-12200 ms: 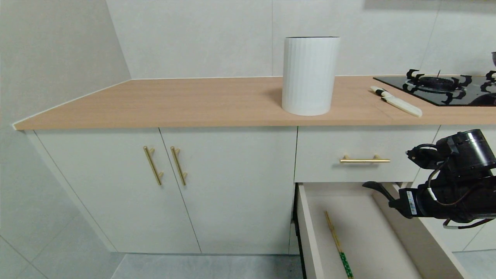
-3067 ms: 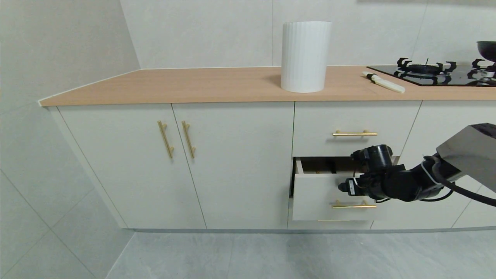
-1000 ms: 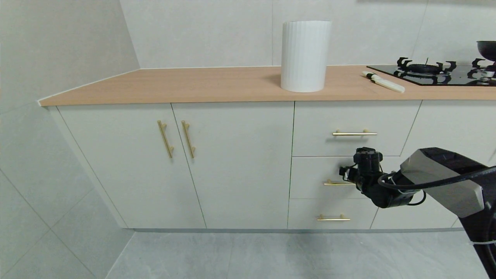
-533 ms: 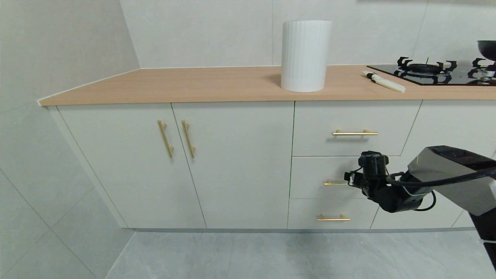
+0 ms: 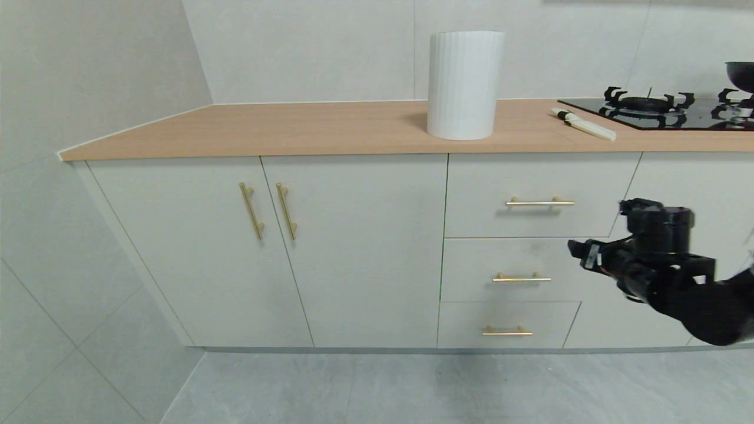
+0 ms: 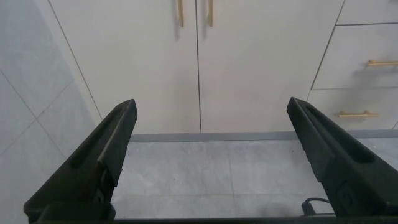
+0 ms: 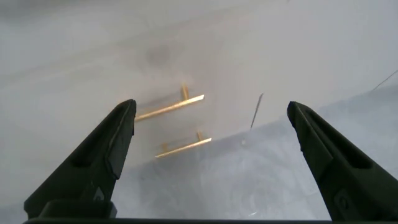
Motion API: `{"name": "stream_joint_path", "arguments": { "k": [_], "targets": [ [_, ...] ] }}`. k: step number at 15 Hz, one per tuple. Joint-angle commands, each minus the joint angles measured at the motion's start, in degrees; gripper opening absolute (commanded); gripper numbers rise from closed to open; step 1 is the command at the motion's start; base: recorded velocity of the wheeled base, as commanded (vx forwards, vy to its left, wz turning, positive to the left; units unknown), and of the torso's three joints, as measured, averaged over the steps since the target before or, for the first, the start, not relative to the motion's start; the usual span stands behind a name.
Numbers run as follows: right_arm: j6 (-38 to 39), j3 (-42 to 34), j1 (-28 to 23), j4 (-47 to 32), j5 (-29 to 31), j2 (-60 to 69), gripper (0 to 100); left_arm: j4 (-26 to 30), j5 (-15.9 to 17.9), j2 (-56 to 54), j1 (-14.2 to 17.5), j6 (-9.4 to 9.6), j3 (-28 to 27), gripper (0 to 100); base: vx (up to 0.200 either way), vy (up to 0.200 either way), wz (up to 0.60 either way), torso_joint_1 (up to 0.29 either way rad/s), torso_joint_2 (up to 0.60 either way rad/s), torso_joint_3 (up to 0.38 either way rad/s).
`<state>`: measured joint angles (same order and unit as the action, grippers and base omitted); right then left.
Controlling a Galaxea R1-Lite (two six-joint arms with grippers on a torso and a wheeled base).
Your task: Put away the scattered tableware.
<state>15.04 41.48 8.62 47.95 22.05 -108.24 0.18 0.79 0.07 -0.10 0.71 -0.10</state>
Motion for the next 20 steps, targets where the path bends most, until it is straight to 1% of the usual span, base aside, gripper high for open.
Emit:
{"name": "stream_joint_path", "arguments": {
  "k": [1, 2, 3, 6, 7, 10, 12, 16, 17, 18, 19, 20],
  "targets": [
    [-6.6, -15.8, -0.2, 0.2, 0.1, 33.3, 100, 0.0, 0.0, 0.0, 0.0, 0.00, 0.0, 100, 0.000, 0.000, 0.00, 0.000, 0.00, 0.000],
    [-9.0, -17.9, -0.3, -0.9, 0.1, 40.4, 100, 0.0, 0.0, 0.0, 0.0, 0.00, 0.0, 100, 0.000, 0.000, 0.00, 0.000, 0.00, 0.000],
    [-11.1, -18.9, -0.4, -4.1, 0.2, 46.6, 100, 0.0, 0.0, 0.0, 0.0, 0.00, 0.0, 100, 0.000, 0.000, 0.00, 0.000, 0.00, 0.000],
    [-12.8, -18.7, -1.9, -20.3, 0.2, 64.8, 100, 0.0, 0.0, 0.0, 0.0, 0.00, 0.0, 100, 0.000, 0.000, 0.00, 0.000, 0.00, 0.000],
    [-15.6, -18.8, -1.9, -24.8, -0.1, 71.2, 100, 0.0, 0.0, 0.0, 0.0, 0.00, 0.0, 100, 0.000, 0.000, 0.00, 0.000, 0.00, 0.000],
    [-20.1, -18.6, -1.9, -34.5, -0.1, 85.6, 100, 0.0, 0.0, 0.0, 0.0, 0.00, 0.0, 100, 0.000, 0.000, 0.00, 0.000, 0.00, 0.000],
    [-21.1, -18.3, -2.5, -38.8, 0.4, 92.2, 100, 0.0, 0.0, 0.0, 0.0, 0.00, 0.0, 100, 0.000, 0.000, 0.00, 0.000, 0.00, 0.000],
    [-22.1, -18.3, -6.9, -47.9, -0.3, 104.9, 100, 0.0, 0.0, 0.0, 0.0, 0.00, 0.0, 100, 0.000, 0.000, 0.00, 0.000, 0.00, 0.000],
    [-22.2, -18.4, -8.3, -49.1, -1.9, 106.8, 100, 0.0, 0.0, 0.0, 0.0, 0.00, 0.0, 100, 0.000, 0.000, 0.00, 0.000, 0.00, 0.000],
    [-22.2, -18.6, -8.6, -49.4, -4.6, 108.2, 100, 0.0, 0.0, 0.0, 0.0, 0.00, 0.0, 100, 0.000, 0.000, 0.00, 0.000, 0.00, 0.000],
    [-22.1, -18.9, -8.6, -49.4, -5.7, 108.2, 100, 0.0, 0.0, 0.0, 0.0, 0.00, 0.0, 100, 0.000, 0.000, 0.00, 0.000, 0.00, 0.000],
    [-21.5, -20.8, -8.6, -49.4, -6.4, 108.2, 100, 0.0, 0.0, 0.0, 0.0, 0.00, 0.0, 100, 0.000, 0.000, 0.00, 0.000, 0.00, 0.000]
  ]
}}
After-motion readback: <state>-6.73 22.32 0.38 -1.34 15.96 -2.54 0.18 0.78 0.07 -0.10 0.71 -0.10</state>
